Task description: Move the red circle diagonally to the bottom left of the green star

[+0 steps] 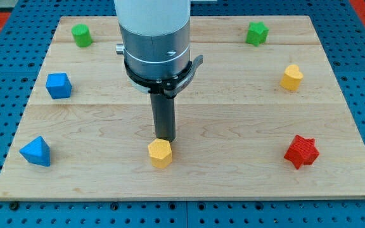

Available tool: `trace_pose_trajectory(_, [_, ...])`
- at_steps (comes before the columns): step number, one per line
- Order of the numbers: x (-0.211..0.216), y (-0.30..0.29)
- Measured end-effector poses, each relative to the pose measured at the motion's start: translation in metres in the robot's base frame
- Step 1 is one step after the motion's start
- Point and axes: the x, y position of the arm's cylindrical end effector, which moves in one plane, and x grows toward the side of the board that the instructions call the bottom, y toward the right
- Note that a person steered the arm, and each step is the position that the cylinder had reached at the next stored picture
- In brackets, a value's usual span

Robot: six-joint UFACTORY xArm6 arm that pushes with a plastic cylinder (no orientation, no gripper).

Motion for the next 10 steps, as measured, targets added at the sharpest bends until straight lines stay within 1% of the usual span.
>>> trace_pose_trajectory(2, [-0.001,-0.003])
trace_pose_trajectory(4, [-0.15,0.019])
trace_pose_trajectory(5, [-0.196,0.069])
trace_pose_trajectory(6, [-0.22,0.126])
trace_pose_trajectory(7, [-0.225,0.164])
trace_pose_trajectory(8, [-0.227,0.177])
trace_pose_trajectory(10, [-0.248,0.175])
